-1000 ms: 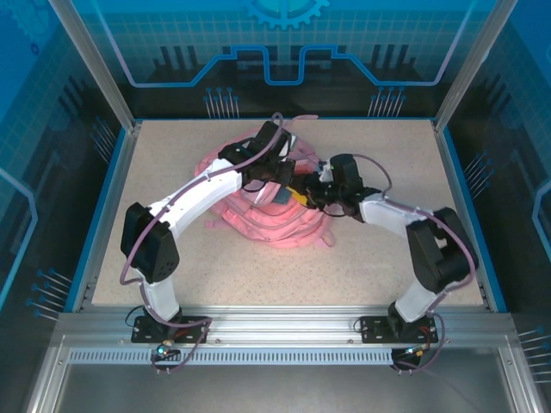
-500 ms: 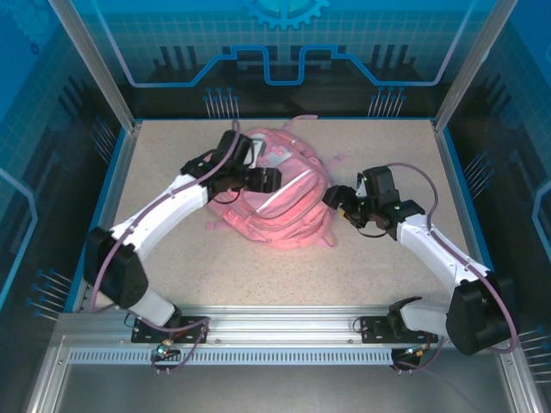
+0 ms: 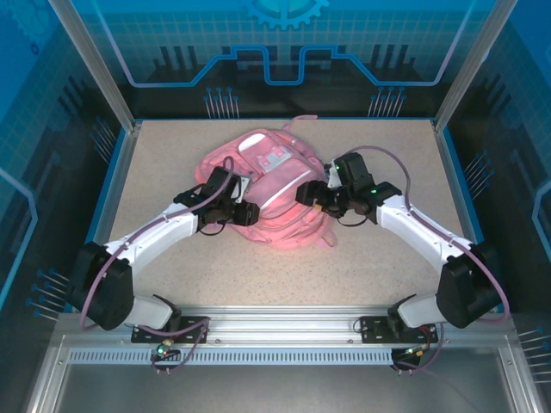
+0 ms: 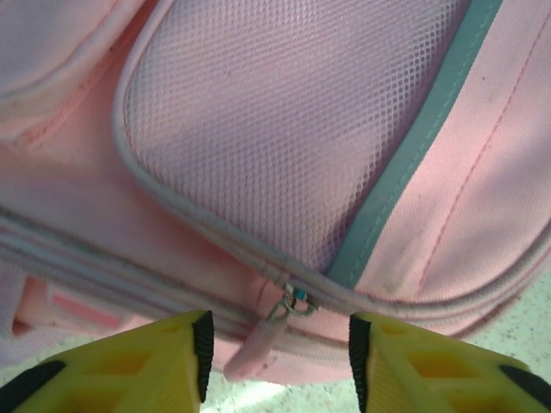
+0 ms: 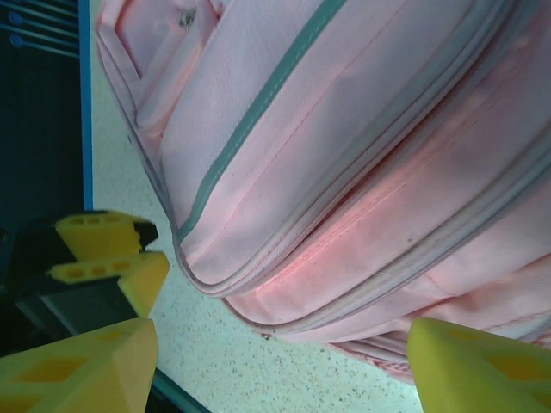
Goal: Pack books, pencil case, and school supplies into a backpack
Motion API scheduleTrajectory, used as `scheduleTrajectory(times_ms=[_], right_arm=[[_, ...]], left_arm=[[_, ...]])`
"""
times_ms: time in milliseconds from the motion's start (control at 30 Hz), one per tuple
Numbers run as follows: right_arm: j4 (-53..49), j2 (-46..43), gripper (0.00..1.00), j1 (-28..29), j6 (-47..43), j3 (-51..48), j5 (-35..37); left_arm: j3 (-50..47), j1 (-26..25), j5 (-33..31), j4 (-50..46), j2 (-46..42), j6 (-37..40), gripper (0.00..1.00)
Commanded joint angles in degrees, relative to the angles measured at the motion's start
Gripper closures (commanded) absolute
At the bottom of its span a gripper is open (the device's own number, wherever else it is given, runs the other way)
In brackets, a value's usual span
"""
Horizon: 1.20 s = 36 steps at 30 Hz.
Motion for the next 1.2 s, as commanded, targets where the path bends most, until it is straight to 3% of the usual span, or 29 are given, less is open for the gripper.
scheduleTrajectory(times_ms=[0, 300, 433, 633, 733, 1167], right_arm=[[0.1, 1.6, 0.24, 1.8, 0.1, 1.6, -2.0], [0.4, 4.8, 0.26, 4.3, 1.9, 1.9, -3.5], [1.5, 5.8, 0.29, 4.8, 3.0, 1.3, -4.1], [1.9, 6.6, 0.3, 5.0, 3.2, 1.5, -4.1], [1.9, 6.7, 0.3, 5.0, 3.2, 1.7, -3.9], [1.6, 10.8, 0.36, 6.6, 3.3, 3.9, -3.4]], left_arm=[[1.0, 0.1, -0.6, 2.2, 1.8, 3.1, 0.57], [1.0, 0.1, 1.3, 0.4, 3.8, 4.6, 0.59], [0.8, 0.1, 2.4, -0.5, 4.4, 5.0, 0.65], [-1.1, 0.1, 7.5, 0.9, 1.5, 6.6, 0.5], [-1.3, 0.1, 7.5, 1.1, 1.8, 6.9, 0.5], [-0.2, -0.6, 3.9, -1.8, 4.2, 6.7, 0.87]])
